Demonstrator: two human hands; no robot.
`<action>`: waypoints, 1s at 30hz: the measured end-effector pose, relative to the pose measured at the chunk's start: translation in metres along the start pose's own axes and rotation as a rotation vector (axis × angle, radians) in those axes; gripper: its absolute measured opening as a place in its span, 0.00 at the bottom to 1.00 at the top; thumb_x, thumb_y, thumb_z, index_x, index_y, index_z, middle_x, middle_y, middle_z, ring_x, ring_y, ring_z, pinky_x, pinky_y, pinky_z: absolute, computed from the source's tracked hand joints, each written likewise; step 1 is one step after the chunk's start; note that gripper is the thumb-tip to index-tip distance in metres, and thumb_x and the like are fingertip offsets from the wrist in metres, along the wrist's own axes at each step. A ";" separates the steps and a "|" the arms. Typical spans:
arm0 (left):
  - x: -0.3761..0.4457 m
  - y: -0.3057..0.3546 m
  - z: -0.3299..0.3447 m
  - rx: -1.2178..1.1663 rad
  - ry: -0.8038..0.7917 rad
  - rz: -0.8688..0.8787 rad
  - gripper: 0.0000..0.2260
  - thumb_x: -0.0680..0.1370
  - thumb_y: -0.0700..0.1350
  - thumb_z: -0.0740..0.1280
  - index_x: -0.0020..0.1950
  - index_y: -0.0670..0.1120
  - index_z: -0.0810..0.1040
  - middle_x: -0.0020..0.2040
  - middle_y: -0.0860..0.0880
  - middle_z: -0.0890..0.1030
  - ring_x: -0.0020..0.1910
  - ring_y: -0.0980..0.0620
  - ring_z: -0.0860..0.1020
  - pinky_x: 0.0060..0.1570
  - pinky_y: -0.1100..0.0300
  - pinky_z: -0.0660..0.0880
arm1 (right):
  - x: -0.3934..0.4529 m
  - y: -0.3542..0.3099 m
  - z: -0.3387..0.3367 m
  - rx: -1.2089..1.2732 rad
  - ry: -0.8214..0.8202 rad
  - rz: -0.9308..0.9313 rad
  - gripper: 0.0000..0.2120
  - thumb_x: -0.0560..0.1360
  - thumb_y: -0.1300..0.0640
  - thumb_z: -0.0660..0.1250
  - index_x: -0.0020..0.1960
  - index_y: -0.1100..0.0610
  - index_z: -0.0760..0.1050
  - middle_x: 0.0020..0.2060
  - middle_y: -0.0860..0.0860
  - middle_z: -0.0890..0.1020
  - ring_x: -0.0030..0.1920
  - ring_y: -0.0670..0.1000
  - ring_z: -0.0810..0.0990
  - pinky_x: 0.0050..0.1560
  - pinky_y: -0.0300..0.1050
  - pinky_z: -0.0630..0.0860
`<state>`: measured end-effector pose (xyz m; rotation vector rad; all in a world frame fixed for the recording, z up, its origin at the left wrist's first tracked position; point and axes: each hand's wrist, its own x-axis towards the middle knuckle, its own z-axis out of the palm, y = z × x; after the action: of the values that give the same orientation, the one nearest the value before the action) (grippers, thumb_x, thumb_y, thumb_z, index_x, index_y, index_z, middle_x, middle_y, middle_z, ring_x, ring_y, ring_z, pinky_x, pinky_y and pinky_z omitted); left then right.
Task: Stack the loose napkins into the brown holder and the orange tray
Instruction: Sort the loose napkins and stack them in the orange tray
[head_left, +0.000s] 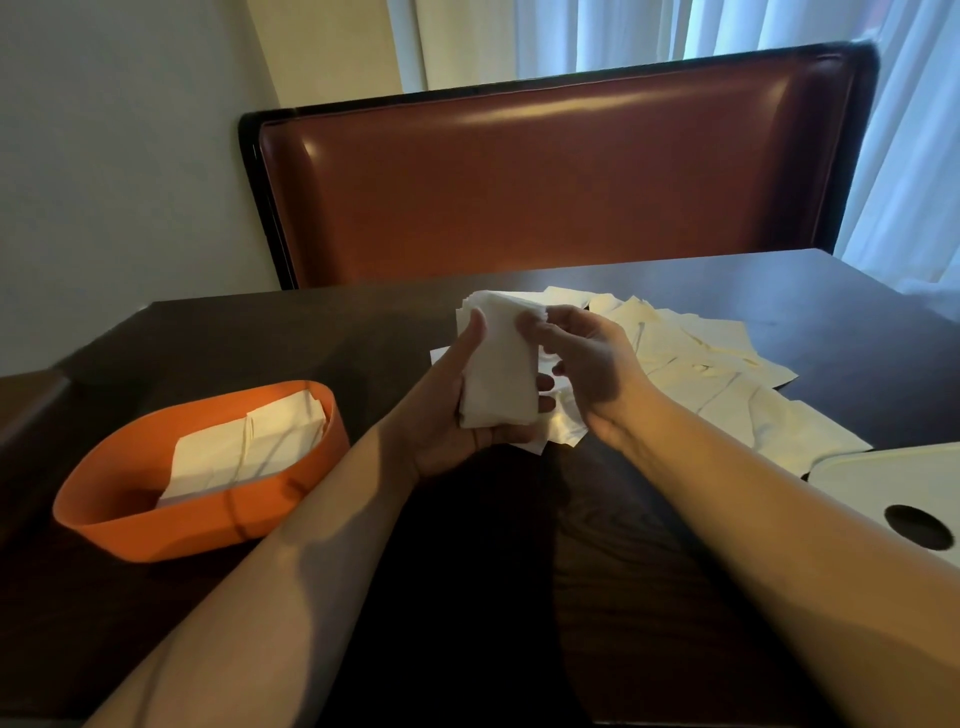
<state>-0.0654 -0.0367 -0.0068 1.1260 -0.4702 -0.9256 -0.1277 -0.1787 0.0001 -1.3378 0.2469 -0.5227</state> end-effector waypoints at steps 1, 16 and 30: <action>-0.001 0.001 0.000 0.000 0.007 0.000 0.29 0.73 0.66 0.57 0.61 0.46 0.77 0.50 0.41 0.83 0.49 0.43 0.82 0.39 0.53 0.79 | 0.001 0.001 0.000 -0.018 0.004 -0.017 0.03 0.77 0.61 0.70 0.46 0.61 0.79 0.39 0.50 0.78 0.29 0.36 0.76 0.26 0.32 0.70; 0.011 0.008 -0.013 -0.202 0.487 0.336 0.09 0.80 0.53 0.64 0.57 0.52 0.72 0.47 0.47 0.82 0.51 0.49 0.81 0.46 0.53 0.79 | 0.012 0.022 -0.009 -1.263 -0.575 -0.200 0.24 0.72 0.47 0.74 0.66 0.43 0.72 0.66 0.47 0.68 0.71 0.51 0.60 0.71 0.55 0.64; 0.013 0.007 -0.013 -0.149 0.486 0.321 0.10 0.80 0.56 0.63 0.58 0.53 0.72 0.48 0.47 0.82 0.52 0.49 0.80 0.48 0.53 0.78 | 0.012 0.004 -0.013 -1.375 -0.720 -0.280 0.06 0.78 0.44 0.66 0.52 0.44 0.73 0.55 0.44 0.71 0.60 0.48 0.66 0.58 0.46 0.68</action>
<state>-0.0463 -0.0388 -0.0074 1.0564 -0.1700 -0.3803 -0.1227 -0.1949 -0.0049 -2.8197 -0.2616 0.0160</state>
